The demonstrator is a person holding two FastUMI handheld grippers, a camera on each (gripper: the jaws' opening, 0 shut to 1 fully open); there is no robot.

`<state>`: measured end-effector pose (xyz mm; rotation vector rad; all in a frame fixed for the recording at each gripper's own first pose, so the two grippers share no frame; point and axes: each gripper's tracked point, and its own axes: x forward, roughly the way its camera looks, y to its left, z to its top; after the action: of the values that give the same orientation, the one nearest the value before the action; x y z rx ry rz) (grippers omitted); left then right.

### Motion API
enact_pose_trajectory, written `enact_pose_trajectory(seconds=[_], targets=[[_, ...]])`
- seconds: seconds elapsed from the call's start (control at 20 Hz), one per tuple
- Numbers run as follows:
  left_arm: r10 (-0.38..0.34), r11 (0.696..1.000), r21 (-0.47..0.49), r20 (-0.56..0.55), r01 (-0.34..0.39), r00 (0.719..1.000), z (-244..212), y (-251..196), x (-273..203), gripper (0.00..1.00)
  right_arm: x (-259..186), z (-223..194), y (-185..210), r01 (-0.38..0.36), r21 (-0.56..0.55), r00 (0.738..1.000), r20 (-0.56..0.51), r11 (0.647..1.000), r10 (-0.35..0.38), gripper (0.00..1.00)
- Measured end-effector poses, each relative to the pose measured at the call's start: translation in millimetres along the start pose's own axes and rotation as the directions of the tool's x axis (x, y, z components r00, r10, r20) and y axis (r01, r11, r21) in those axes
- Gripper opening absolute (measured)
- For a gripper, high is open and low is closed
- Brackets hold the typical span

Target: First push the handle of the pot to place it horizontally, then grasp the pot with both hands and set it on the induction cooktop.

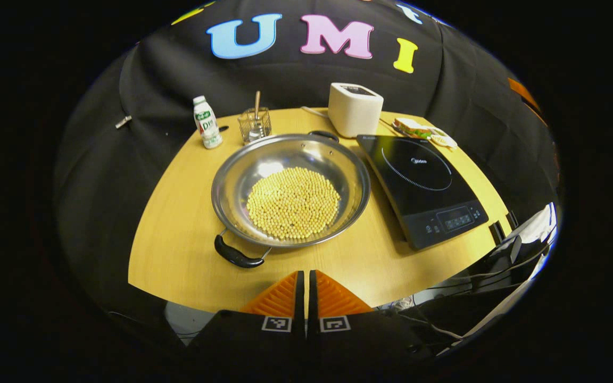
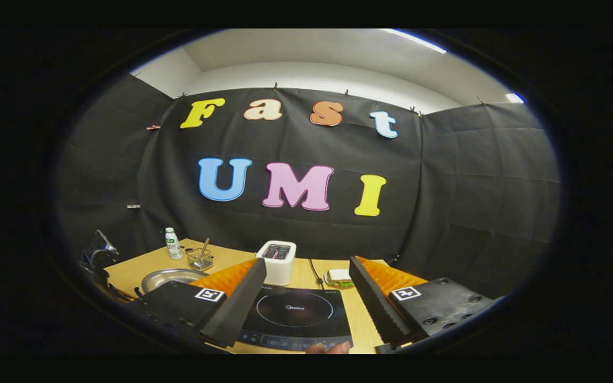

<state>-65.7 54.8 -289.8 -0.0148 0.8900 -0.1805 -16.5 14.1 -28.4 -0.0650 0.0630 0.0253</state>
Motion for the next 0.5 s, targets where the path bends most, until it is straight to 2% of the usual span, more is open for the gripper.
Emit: enact_pose_trajectory(seconds=[0.05, 0.15, 0.2, 0.5], targets=[[-0.015, 1.0, -0.021, -0.018, 0.015, 1.0, -2.6, 3.1, 7.5, 0.05, 1.0, -0.9, -1.2, 0.004, -0.004, 1.0, -0.002, 1.0, -0.004, 0.96], [-0.028, 0.998, -0.051, -0.031, 0.027, 0.999, -2.3, 12.3, 20.9, 0.05, 1.1, -2.4, -2.7, 0.011, -0.008, 1.0, -0.006, 1.0, -0.011, 0.98], [-0.027, 0.998, -0.053, -0.037, 0.025, 0.999, -1.0, 18.1, 27.0, 0.07, 0.6, -2.7, -3.7, 0.014, -0.008, 1.0, -0.008, 1.0, -0.014, 0.99], [-0.053, 0.998, -0.031, -0.089, 0.051, 0.995, 0.4, 36.5, 51.1, 0.05, -0.8, -5.5, -8.8, 0.036, -0.027, 0.999, -0.008, 0.999, -0.037, 0.97]])
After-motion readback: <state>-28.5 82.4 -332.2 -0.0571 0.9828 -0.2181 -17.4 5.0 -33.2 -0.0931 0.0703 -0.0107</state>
